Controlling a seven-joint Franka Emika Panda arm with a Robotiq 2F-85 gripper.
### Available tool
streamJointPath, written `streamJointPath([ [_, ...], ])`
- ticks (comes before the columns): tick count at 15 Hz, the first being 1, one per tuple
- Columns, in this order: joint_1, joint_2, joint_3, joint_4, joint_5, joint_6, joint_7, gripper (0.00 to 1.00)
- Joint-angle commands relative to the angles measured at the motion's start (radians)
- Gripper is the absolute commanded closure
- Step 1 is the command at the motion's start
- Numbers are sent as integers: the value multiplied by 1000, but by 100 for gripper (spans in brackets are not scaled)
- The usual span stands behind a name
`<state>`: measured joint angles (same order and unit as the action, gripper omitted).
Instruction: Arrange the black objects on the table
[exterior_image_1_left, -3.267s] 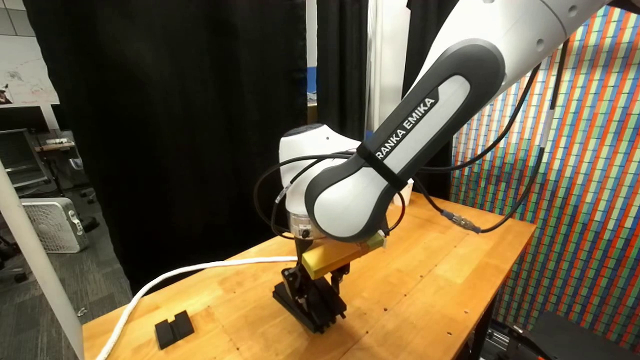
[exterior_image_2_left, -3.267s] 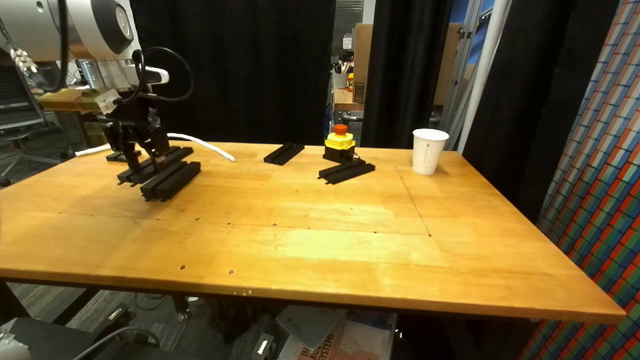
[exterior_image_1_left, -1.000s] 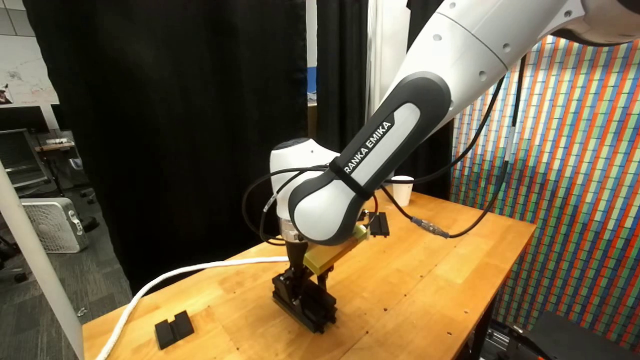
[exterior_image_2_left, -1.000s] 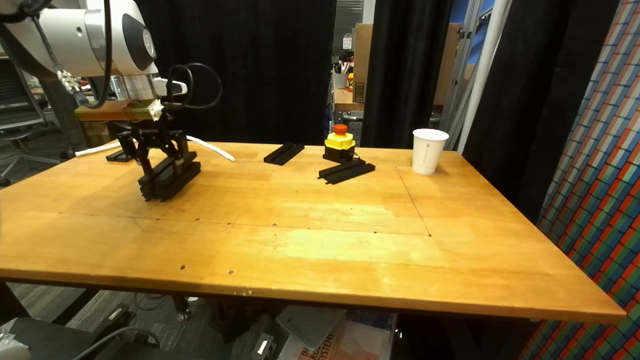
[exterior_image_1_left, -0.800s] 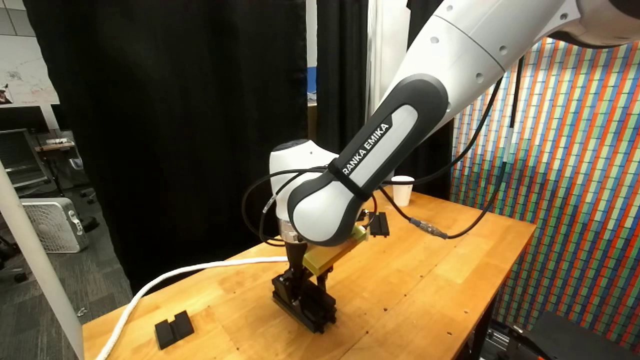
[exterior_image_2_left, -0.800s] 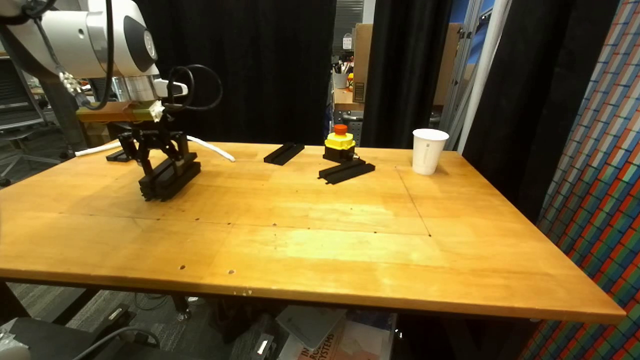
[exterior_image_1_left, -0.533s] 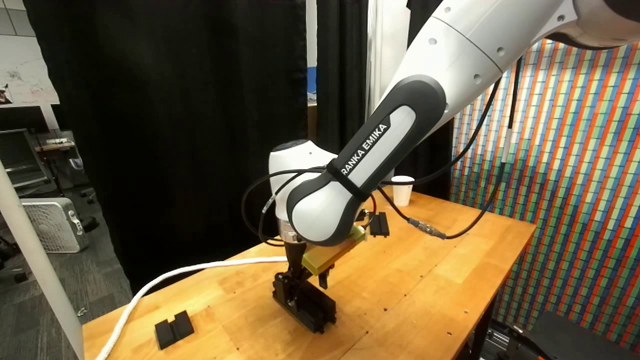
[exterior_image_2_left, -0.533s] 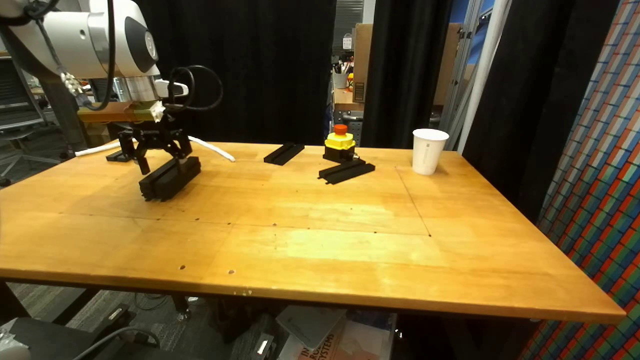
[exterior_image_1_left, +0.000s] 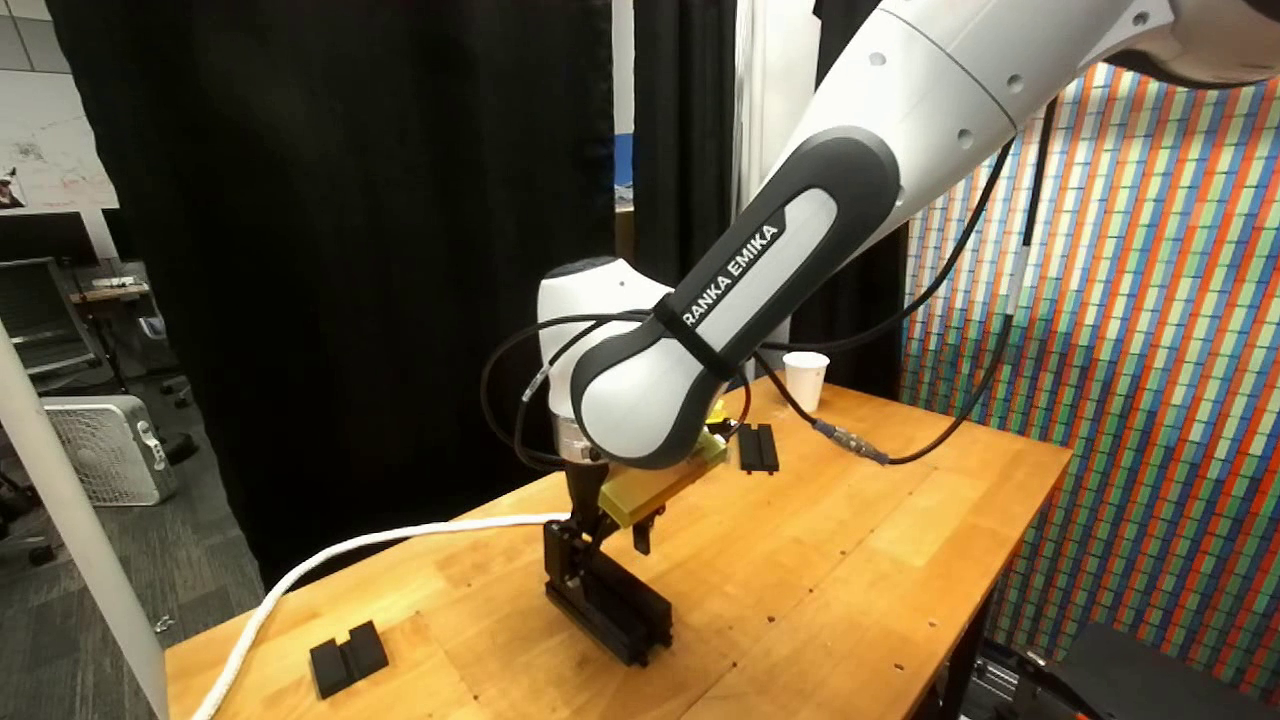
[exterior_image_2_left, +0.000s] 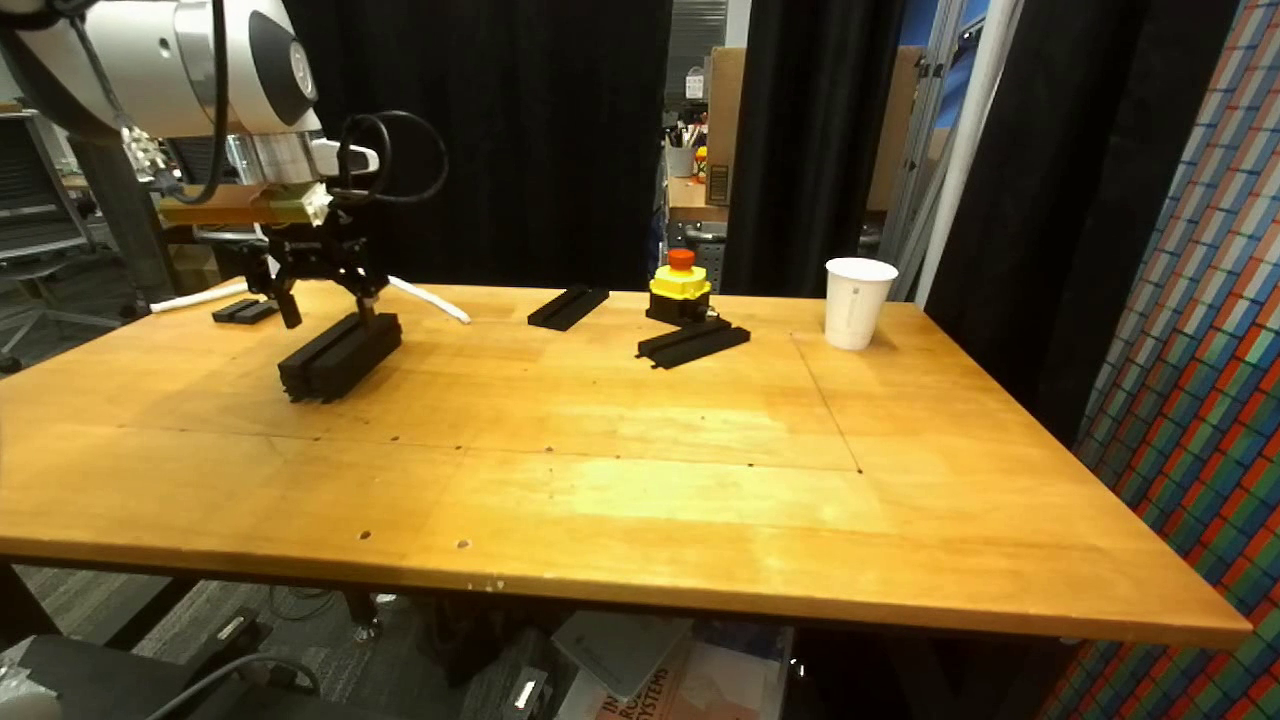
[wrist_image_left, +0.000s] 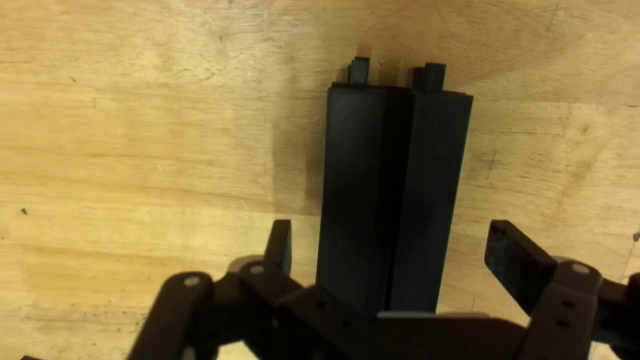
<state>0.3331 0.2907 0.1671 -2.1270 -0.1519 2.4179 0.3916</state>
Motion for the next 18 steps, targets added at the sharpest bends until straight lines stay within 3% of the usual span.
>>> streamJointPath([
  [1, -29, -113, -21, -36, 13, -31, 7, 0],
  [8, -195, -187, -130, -69, 40, -38, -5, 0],
  [12, -292, -125, -191, -17, 77, -42, -51, 0],
  [18, -368, -2, -216, 79, 193, -51, -130, 0],
])
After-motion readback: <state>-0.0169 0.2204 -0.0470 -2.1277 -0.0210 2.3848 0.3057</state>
